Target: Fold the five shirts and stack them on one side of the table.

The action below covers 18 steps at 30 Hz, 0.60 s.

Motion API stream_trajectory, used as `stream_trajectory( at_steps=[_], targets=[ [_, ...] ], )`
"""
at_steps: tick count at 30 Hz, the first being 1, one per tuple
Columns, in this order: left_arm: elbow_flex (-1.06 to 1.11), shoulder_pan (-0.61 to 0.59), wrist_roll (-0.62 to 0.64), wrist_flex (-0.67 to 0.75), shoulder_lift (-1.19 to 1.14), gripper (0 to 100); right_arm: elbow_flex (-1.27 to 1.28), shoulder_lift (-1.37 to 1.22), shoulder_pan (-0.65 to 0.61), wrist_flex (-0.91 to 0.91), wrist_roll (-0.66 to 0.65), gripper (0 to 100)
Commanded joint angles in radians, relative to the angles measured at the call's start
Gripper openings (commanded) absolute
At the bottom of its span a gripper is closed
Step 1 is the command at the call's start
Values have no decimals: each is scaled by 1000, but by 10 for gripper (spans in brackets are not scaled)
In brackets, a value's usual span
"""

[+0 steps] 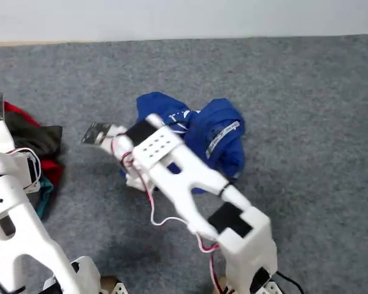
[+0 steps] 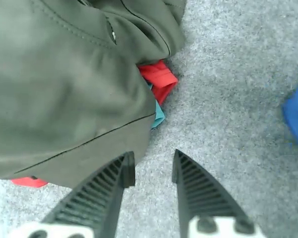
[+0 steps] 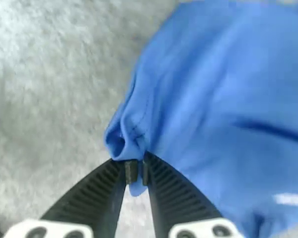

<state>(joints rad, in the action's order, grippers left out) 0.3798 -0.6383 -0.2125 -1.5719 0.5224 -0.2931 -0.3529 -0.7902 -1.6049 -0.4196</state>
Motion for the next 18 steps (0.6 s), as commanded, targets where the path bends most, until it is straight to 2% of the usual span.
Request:
stream_trajectory(
  at_steps=[1, 8, 18],
  targets=[
    [-31, 3, -2, -11, 8, 127, -44, 143, 50, -84, -12, 10],
    [-31, 38, -2, -20, 9, 127, -41, 349, 188, -191, -12, 10],
    [-35, 374, -2, -74, 3, 128, -40, 657, 559, -191, -155, 10]
  ],
)
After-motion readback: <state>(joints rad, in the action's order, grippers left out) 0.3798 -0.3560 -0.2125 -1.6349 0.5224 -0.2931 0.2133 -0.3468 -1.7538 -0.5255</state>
